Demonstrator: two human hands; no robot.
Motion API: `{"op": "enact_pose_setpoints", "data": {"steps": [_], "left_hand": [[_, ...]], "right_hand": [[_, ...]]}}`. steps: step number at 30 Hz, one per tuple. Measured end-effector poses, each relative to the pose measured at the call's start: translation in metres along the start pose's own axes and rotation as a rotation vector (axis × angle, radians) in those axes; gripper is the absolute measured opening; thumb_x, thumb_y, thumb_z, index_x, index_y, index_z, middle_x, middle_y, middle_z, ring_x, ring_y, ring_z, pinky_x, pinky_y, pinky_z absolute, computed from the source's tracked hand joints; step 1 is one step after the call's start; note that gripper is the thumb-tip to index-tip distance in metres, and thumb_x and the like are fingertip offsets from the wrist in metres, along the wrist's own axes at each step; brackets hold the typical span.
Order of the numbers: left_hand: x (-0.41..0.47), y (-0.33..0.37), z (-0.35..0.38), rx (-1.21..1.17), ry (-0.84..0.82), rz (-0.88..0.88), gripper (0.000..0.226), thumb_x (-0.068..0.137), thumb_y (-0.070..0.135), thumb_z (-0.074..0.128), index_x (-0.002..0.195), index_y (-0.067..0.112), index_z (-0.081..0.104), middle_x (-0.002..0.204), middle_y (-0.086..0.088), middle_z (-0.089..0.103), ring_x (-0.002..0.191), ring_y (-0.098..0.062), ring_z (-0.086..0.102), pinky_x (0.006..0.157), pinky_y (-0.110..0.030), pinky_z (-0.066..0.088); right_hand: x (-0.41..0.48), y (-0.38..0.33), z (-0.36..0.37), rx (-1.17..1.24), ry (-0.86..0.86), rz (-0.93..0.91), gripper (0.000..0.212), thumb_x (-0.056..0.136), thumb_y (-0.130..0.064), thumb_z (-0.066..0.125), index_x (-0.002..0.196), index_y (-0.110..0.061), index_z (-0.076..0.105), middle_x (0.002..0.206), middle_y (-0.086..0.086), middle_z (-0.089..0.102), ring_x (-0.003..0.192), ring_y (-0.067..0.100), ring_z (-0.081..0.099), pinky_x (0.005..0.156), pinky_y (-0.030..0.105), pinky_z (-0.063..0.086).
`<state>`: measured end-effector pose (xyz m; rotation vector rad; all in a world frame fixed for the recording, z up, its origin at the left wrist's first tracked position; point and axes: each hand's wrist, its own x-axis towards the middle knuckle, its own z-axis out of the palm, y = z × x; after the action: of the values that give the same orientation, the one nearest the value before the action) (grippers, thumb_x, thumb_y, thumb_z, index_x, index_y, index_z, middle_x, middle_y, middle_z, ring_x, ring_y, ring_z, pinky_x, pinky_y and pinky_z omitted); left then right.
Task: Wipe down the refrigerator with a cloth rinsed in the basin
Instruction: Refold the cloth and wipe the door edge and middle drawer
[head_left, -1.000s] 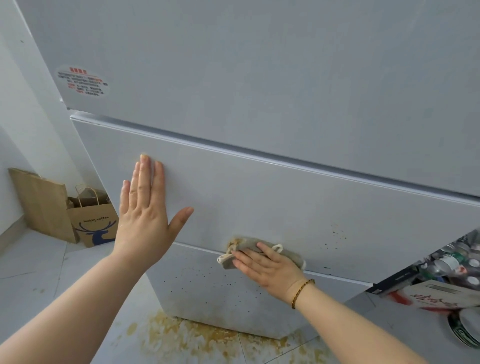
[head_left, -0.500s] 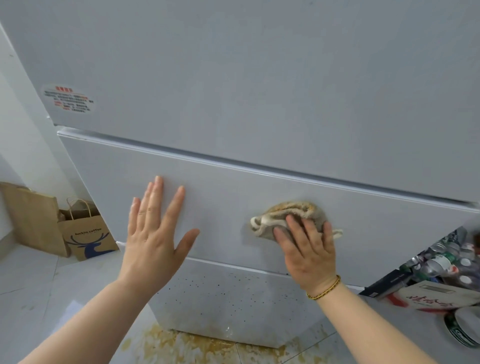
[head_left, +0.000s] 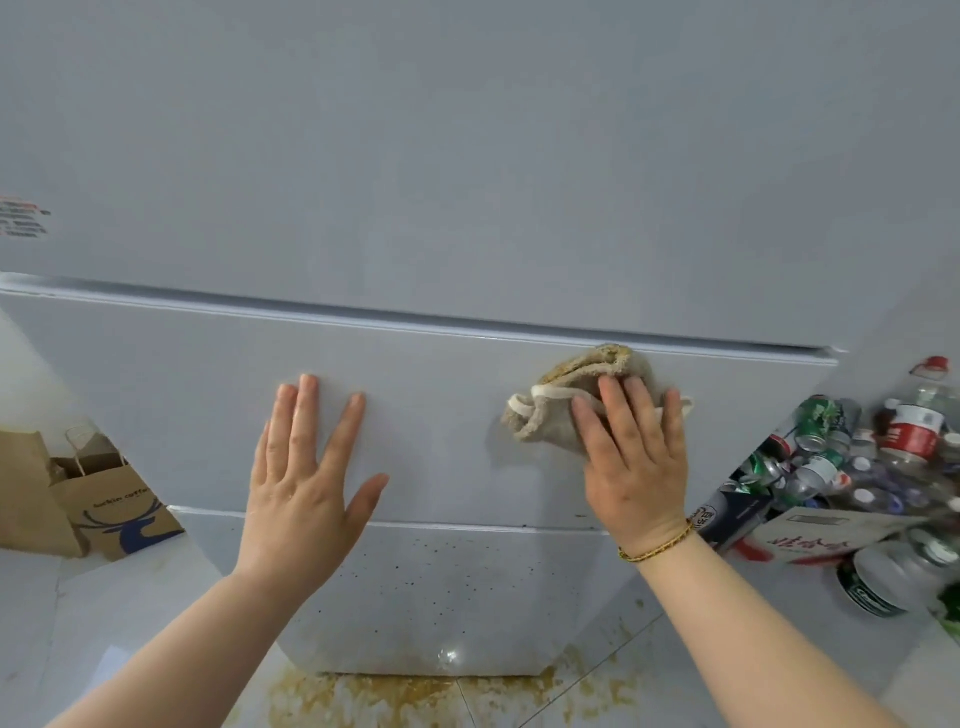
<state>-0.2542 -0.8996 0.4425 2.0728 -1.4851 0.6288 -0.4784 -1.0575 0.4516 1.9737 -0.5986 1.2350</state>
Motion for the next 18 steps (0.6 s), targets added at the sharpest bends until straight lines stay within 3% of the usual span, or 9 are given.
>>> {"op": "enact_pose_setpoints", "data": {"steps": [3,5,7,9,11,14,18], "left_hand": [[0.000,0.001,-0.001,-0.012,-0.026,-0.015,0.061,0.090,0.060,0.006,0.139,0.025,0.013,0.145,-0.017,0.011,0.138,-0.007,-0.023,0.099,-0.050,0.024],[0.000,0.000,-0.001,-0.008,-0.030,-0.011,0.062,0.090,0.060,0.008,0.139,0.024,0.015,0.145,-0.017,0.011,0.138,-0.007,-0.023,0.099,-0.050,0.023],[-0.002,0.000,0.001,0.005,-0.040,-0.009,0.064,0.090,0.060,0.008,0.140,0.021,0.016,0.145,-0.017,0.010,0.139,-0.008,-0.022,0.104,-0.047,0.020],[-0.001,-0.001,0.001,0.023,-0.047,0.006,0.067,0.090,0.059,0.009,0.140,0.015,0.022,0.145,-0.020,0.011,0.141,-0.012,-0.019,0.114,-0.038,0.004],[-0.002,0.001,-0.001,0.036,-0.039,0.060,0.065,0.092,0.056,0.011,0.139,0.012,0.026,0.144,-0.021,0.013,0.142,-0.015,-0.016,0.114,-0.032,-0.009],[-0.003,0.014,0.003,-0.020,0.034,0.265,0.056,0.096,0.048,0.017,0.144,0.020,0.018,0.152,-0.015,0.008,0.143,-0.013,-0.011,0.117,-0.034,-0.006],[0.009,0.044,0.017,-0.100,0.106,0.429,0.058,0.096,0.043,0.022,0.147,0.024,0.001,0.155,0.004,-0.011,0.143,-0.015,-0.005,0.117,-0.035,-0.001]], "right_hand": [[-0.017,-0.032,0.011,-0.002,0.006,0.230,0.049,0.087,-0.001,0.036,0.131,-0.019,0.024,0.156,-0.004,-0.005,0.144,0.016,-0.001,0.118,0.042,0.003],[-0.044,-0.059,0.017,-0.011,-0.061,0.324,0.068,0.078,-0.003,0.043,0.139,-0.020,0.017,0.156,-0.002,-0.008,0.144,0.018,-0.004,0.118,0.042,0.000],[-0.075,-0.080,0.016,-0.011,-0.218,0.287,0.082,0.073,-0.005,0.041,0.146,-0.019,0.006,0.156,0.002,-0.004,0.143,0.023,0.003,0.117,0.044,-0.001],[-0.097,-0.085,0.011,-0.045,-0.379,0.157,0.076,0.069,-0.006,0.036,0.141,-0.018,0.013,0.144,0.004,0.022,0.128,0.028,0.030,0.117,0.045,-0.002],[-0.103,-0.079,0.006,-0.072,-0.469,0.068,0.069,0.067,-0.007,0.034,0.134,-0.018,0.021,0.126,0.003,0.036,0.114,0.028,0.037,0.117,0.044,-0.002],[-0.083,-0.078,-0.001,-0.007,-0.391,0.130,0.061,0.075,-0.002,0.033,0.133,-0.021,0.033,0.142,-0.001,0.024,0.131,0.022,0.020,0.115,0.042,0.004],[-0.023,-0.089,0.003,0.199,-0.150,0.436,0.053,0.098,-0.010,0.018,0.147,-0.024,0.006,0.156,-0.008,-0.006,0.144,0.014,0.000,0.117,0.039,0.006]]}}
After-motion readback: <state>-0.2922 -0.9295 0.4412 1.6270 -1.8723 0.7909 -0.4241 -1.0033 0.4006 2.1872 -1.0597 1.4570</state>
